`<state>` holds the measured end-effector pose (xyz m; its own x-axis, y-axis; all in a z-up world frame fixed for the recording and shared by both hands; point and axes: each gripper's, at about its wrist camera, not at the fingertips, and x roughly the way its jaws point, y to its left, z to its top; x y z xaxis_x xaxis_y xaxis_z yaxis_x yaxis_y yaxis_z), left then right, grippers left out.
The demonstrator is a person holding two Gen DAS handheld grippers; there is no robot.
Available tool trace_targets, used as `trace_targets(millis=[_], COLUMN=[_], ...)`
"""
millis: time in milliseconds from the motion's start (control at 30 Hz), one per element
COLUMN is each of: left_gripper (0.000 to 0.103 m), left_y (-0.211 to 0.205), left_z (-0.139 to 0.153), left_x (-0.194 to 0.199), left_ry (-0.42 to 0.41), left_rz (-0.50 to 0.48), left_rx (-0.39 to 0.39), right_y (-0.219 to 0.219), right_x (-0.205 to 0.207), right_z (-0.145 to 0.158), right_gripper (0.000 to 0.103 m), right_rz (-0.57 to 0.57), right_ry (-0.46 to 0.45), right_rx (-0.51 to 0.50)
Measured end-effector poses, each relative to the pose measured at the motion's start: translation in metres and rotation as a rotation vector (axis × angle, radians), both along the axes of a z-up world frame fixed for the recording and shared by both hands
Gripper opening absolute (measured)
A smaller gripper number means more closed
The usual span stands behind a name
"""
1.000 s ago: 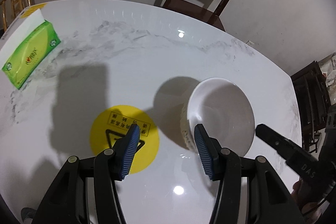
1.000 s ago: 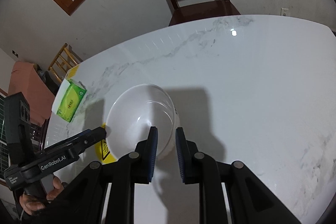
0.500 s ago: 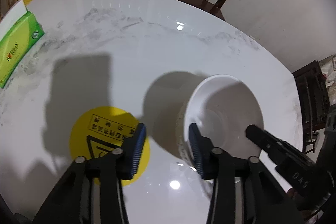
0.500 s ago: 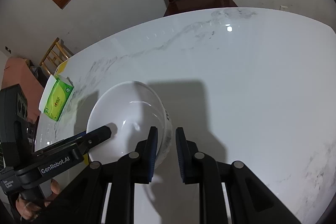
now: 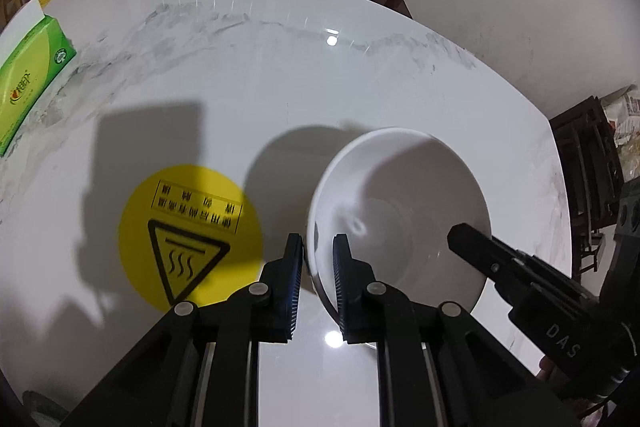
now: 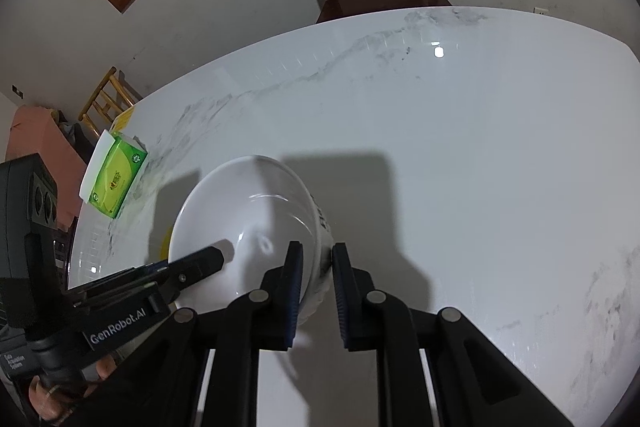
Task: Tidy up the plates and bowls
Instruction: 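Lift the lettered white bowl and carry it toward the pink bowl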
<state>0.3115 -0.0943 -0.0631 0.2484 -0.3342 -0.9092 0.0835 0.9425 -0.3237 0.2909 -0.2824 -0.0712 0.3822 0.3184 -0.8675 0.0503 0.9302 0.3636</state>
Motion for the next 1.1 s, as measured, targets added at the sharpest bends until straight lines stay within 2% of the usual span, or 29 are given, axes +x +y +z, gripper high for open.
trace_targets(millis=[300,733,1100], left_gripper=[0.013,0.013,0.013], left_y=[0.000,-0.002,0.012], left_z=[0.011,0.040,0.074], left_x=[-0.019,-0.049,-0.105], left_ry=[0.001,-0.048,-0.088], left_rz=[-0.002,0.001,0.006], left_rx=[0.009,0.026,0.026], right_y=[0.005,0.010,0.019], right_x=[-0.024,-0.062,-0.111], right_z=[0.016,0.046,0.082], right_gripper=[0.015,0.015,0.015], right_rz=[0.007,0.015,0.025], right_ry=[-0.014,-0.048,-0.087], right_rx=[-0.009,-0.006,-0.009])
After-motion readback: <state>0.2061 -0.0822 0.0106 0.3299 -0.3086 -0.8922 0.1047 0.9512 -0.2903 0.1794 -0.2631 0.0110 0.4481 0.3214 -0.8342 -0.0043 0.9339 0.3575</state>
